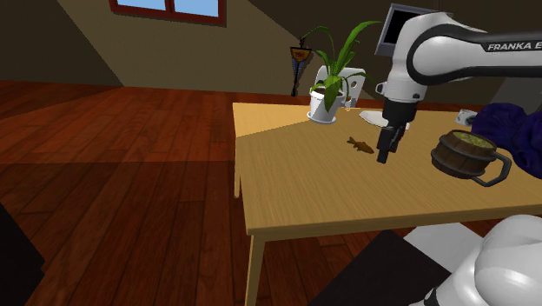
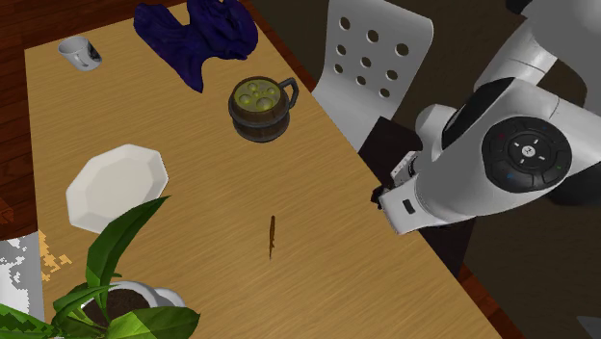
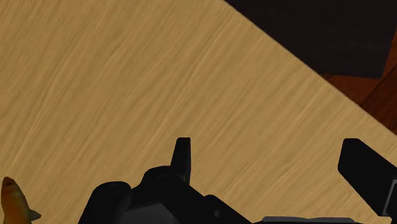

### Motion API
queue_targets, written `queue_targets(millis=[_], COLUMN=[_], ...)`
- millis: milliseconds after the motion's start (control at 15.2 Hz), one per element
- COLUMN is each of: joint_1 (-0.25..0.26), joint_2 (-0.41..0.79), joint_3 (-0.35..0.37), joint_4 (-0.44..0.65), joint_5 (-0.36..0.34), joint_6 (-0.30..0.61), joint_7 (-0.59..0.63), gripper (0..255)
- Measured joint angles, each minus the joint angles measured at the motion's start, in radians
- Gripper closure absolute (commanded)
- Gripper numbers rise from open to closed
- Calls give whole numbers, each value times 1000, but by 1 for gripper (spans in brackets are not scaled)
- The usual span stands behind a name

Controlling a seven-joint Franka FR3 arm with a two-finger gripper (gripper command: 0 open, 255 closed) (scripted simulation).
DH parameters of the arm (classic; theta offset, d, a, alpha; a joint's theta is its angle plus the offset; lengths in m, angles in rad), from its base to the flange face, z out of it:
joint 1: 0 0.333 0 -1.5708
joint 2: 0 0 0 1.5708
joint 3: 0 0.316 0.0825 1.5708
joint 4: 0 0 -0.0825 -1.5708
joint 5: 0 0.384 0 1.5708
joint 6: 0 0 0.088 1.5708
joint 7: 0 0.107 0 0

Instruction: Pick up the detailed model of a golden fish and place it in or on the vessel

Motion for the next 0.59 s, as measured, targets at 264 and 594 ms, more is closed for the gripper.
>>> queue_targets(millis=[264,594], joint_1=[-7,-4], joint_2=[99,268], joint_3=[-89,-192], joint_4=[46,141], joint_5=[-25,-16], joint_6=[72,163], joint_7=[-133,-304], gripper=[0,0])
